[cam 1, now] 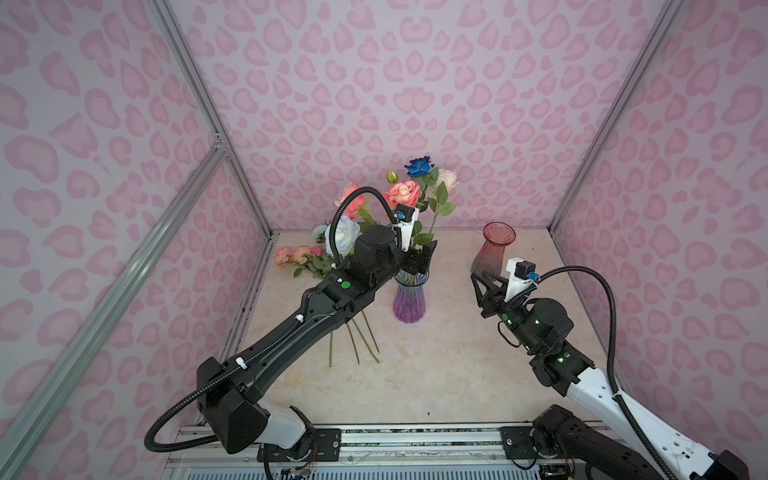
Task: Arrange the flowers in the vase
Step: 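Lower the red-pink rose stem into the blue-purple vase and open the left gripper, then draw the open left gripper back from the vase while the right gripper shifts toward it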
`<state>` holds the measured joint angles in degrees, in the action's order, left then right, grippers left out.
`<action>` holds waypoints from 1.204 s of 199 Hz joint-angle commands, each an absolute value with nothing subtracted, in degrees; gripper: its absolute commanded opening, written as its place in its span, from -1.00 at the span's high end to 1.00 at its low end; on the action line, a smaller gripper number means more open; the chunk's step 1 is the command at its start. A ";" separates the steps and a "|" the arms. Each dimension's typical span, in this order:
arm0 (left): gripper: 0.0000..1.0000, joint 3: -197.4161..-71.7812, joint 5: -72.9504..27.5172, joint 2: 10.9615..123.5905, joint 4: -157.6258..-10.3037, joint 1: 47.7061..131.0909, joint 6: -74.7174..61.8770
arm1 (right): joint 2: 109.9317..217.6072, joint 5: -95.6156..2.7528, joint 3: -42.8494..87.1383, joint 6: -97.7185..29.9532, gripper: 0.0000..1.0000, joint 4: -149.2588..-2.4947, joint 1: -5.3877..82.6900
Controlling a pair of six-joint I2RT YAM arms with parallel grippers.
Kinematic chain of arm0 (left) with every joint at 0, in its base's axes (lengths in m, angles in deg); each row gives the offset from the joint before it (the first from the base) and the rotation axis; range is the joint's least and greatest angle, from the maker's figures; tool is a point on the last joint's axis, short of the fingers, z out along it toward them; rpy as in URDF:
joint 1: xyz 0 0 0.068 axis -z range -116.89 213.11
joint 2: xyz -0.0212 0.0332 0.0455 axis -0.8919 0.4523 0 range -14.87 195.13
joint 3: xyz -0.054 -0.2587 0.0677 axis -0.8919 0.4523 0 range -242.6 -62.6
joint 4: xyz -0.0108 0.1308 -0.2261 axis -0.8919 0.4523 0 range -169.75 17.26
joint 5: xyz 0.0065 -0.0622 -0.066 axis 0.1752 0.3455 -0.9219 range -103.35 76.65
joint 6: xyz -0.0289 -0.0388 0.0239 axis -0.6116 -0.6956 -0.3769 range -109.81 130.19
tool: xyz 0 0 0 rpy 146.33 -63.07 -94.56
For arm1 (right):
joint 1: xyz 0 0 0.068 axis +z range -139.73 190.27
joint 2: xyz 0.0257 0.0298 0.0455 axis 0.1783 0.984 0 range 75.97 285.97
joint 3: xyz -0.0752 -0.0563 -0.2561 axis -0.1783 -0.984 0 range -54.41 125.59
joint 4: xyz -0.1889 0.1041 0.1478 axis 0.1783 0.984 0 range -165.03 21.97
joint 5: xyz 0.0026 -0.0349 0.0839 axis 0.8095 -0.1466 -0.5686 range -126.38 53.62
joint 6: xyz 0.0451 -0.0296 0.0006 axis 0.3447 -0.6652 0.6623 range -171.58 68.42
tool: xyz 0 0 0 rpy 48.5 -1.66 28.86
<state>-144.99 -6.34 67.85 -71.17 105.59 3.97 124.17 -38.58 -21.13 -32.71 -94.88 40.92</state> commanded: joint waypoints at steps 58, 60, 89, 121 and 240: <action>-0.95 -150.76 -3.01 72.36 -55.02 106.33 2.90 | 123.74 -39.00 -21.01 -31.90 0.25 -95.15 40.96; -0.95 -150.93 -2.98 72.40 -54.71 106.39 2.94 | 123.77 -39.06 -21.08 -31.90 0.25 -95.15 40.95; -0.95 -150.23 -1.26 69.57 -54.06 108.45 4.67 | 123.91 -38.93 -21.27 -31.98 0.25 -94.93 40.96; -0.95 -150.75 -0.17 66.48 -52.48 111.67 6.16 | 125.22 -39.61 -20.85 -32.10 0.25 -95.74 40.97; -0.92 -143.99 -2.25 38.80 -59.57 115.40 8.27 | 134.37 -39.63 -18.31 -44.38 -0.43 -95.05 50.74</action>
